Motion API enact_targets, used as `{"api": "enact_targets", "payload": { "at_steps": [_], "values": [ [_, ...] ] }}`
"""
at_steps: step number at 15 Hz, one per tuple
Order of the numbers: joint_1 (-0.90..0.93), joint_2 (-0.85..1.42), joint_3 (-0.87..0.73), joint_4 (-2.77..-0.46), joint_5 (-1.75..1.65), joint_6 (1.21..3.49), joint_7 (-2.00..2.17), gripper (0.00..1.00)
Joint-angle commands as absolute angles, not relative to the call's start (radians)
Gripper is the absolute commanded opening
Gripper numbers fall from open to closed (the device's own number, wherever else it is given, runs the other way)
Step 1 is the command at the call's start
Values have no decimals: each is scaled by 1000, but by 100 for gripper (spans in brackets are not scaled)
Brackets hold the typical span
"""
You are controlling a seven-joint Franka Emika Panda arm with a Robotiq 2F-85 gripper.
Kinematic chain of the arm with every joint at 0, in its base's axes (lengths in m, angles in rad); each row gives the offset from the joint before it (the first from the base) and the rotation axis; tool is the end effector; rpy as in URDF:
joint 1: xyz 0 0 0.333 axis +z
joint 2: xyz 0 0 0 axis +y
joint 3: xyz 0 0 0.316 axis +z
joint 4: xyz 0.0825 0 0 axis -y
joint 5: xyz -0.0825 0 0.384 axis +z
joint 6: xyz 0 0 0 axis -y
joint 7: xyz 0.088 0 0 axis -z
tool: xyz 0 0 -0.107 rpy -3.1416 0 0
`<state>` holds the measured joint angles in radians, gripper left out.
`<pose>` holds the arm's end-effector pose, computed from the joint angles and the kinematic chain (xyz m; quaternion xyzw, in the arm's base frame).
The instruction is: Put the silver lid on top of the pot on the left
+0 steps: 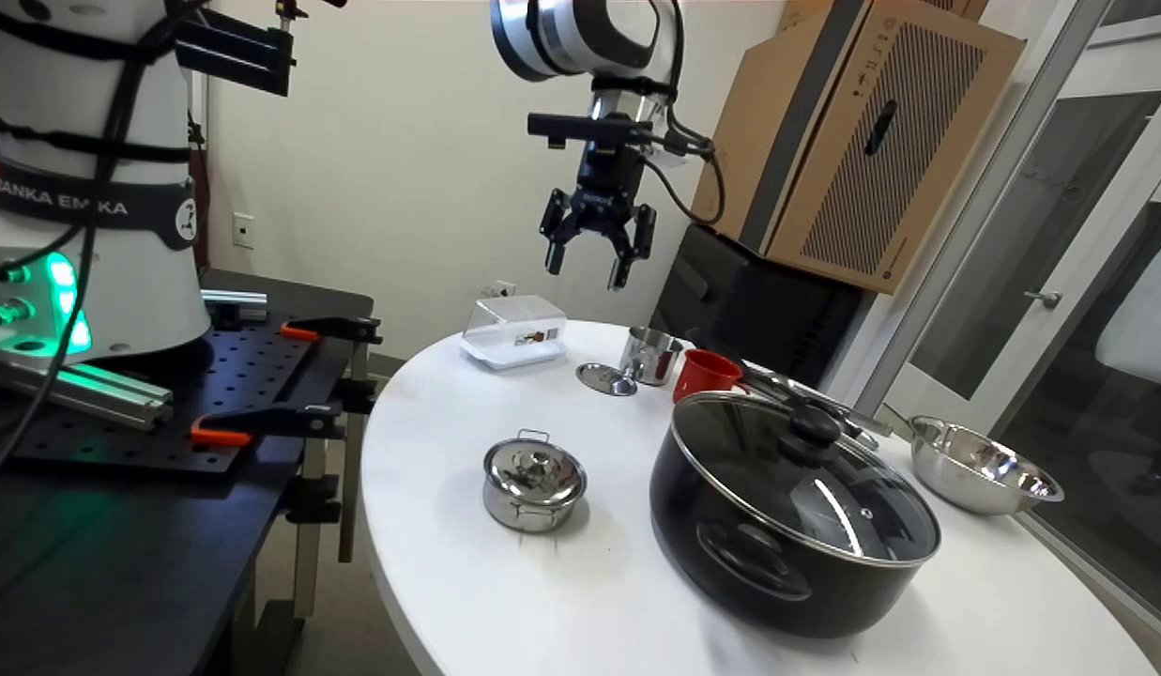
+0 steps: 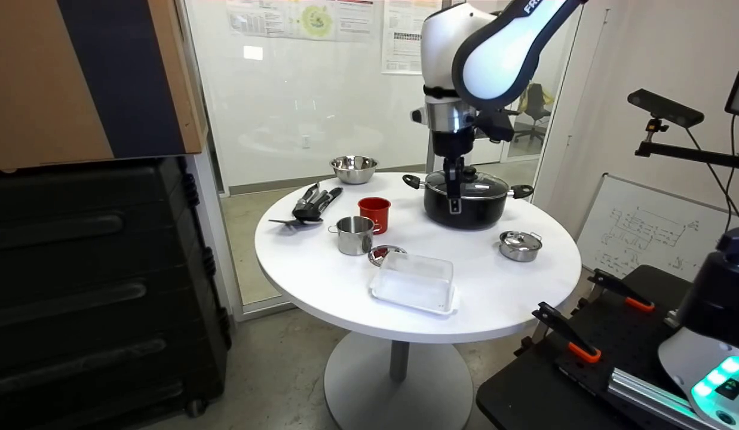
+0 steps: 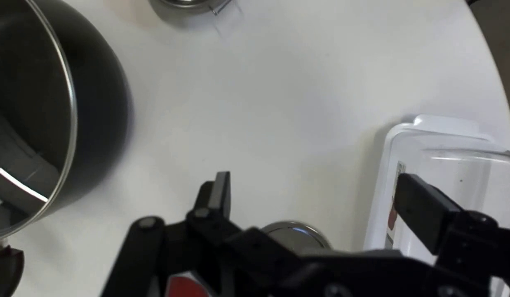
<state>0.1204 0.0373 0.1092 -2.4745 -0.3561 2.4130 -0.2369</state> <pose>0.4526 0.1040 0.2691 0.9247 0.3614 -0.0486 0.1091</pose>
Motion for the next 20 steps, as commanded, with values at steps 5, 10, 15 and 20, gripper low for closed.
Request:
{"api": "enact_targets", "payload": {
  "at_steps": [5,10,15,20],
  "values": [
    [117,148,101,-2396,-385,2452,-98,100],
    [119,150,97,-2407,-408,2476,-74,100],
    [115,209,108,-2389,-379,2501,-138,100],
    [110,265,104,-2373,-388,2593,-174,100]
  ]
}}
